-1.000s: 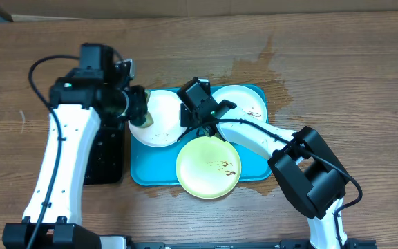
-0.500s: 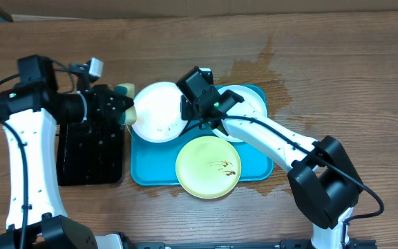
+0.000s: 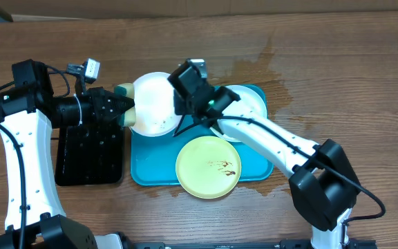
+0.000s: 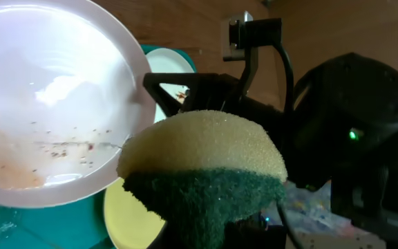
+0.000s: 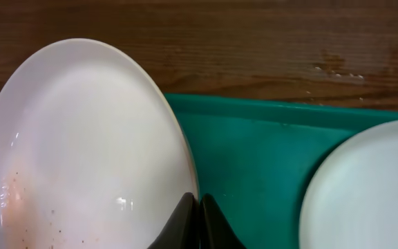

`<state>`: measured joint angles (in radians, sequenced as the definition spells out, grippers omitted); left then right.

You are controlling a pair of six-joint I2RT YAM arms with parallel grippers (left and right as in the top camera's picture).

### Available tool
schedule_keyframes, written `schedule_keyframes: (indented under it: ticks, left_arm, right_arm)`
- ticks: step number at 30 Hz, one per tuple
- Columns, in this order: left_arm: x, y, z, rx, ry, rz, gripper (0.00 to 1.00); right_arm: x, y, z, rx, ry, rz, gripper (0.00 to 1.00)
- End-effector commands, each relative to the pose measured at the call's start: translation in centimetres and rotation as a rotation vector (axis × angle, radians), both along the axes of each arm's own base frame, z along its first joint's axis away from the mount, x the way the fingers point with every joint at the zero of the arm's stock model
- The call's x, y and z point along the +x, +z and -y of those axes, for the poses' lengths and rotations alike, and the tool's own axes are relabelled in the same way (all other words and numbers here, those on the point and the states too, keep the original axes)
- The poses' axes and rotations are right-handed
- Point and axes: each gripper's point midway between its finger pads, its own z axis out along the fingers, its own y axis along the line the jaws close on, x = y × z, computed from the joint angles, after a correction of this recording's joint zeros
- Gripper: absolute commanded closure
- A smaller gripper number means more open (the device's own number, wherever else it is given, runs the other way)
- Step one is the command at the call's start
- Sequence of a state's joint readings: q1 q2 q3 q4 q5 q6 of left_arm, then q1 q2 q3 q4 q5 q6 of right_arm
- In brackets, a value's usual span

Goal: Clean dirty plates on tray and stack at the side

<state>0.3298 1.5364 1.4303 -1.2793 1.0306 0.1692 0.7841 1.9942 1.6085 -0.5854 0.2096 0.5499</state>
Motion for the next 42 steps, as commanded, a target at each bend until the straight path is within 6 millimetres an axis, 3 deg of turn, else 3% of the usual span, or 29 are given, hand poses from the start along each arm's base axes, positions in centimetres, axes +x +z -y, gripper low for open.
schedule_keyframes:
  ticks: [1,11,19,23,35,42]
  left_arm:
    - [-0.2,1.4,0.4,-0.020,-0.025,0.062,0.96]
    - [-0.5,1.3,0.5,-0.027,-0.025,0.043,0.96]
    - [-0.4,1.3,0.4,-0.024,-0.025,0.053,0.96]
    - [-0.2,1.4,0.4,-0.021,-0.025,0.061,0.96]
    - [0.0,1.4,0.3,-0.015,-0.025,0.076,0.96]
    - [0.0,1.4,0.3,-0.015,-0.025,0.077,0.96]
  right_arm:
    - [-1.1,4.2,-2.9,0.040,0.035,0.119,0.96]
    - [-3.3,4.7,-7.5,0.032,0.083,0.248,0.96]
    - [-2.9,5.0,-11.1,-0.004,0.144,0.441,0.96]
    - [-2.6,5.0,-12.3,-0.017,0.183,0.507,0.96]
    - [-1.6,8.6,-13.9,-0.145,0.345,0.746,0.96]
    - [-2.6,9.7,-16.3,-0.234,0.572,0.890,0.96]
